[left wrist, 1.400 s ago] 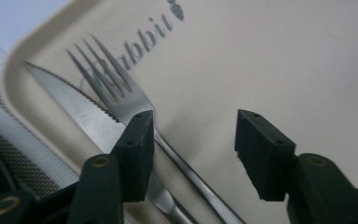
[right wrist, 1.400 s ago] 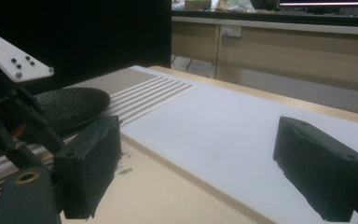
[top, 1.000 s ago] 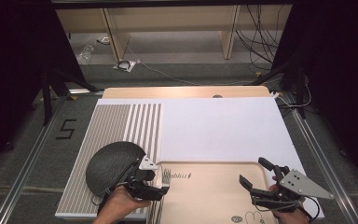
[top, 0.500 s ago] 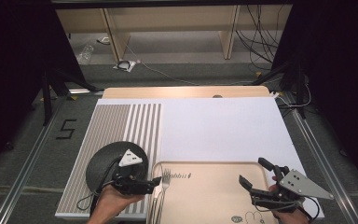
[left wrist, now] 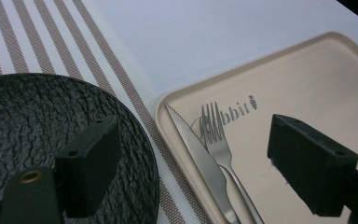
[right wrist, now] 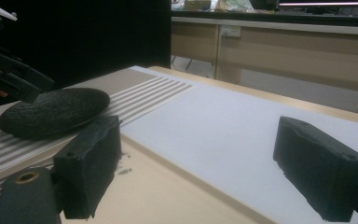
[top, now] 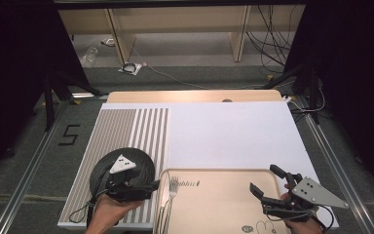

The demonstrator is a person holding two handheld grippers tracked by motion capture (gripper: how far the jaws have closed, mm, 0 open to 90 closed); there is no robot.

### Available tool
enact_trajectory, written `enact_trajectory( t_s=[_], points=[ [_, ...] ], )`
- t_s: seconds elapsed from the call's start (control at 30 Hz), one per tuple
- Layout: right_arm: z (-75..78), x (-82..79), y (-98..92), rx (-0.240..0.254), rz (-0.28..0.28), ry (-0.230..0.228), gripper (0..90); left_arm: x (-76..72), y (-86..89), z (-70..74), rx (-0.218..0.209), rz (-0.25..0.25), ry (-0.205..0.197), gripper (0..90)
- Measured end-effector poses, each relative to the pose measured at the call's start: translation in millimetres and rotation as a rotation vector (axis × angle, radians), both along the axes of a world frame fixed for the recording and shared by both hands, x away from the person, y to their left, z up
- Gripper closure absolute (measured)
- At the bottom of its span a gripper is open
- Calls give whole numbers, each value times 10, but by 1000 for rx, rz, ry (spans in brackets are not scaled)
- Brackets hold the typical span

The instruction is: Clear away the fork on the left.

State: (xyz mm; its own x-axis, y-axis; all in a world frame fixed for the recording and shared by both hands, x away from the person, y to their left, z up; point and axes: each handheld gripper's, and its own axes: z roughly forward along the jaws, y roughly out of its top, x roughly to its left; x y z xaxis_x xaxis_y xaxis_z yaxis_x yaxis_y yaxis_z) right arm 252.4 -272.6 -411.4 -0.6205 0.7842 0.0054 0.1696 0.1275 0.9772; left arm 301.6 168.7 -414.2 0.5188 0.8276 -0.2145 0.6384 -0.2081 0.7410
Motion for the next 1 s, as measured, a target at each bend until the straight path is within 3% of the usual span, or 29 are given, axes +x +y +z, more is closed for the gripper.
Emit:
enact_trajectory(
  t_s=[0.47, 1.0],
  points=[
    [-3, 3, -3, 0, 0, 1, 159, -39, 168, 13, -37, 65, -11, 165],
    [-4, 8, -9, 6, -1, 4, 159, -107, 374, -15, -86, 143, 7, 165]
  ],
)
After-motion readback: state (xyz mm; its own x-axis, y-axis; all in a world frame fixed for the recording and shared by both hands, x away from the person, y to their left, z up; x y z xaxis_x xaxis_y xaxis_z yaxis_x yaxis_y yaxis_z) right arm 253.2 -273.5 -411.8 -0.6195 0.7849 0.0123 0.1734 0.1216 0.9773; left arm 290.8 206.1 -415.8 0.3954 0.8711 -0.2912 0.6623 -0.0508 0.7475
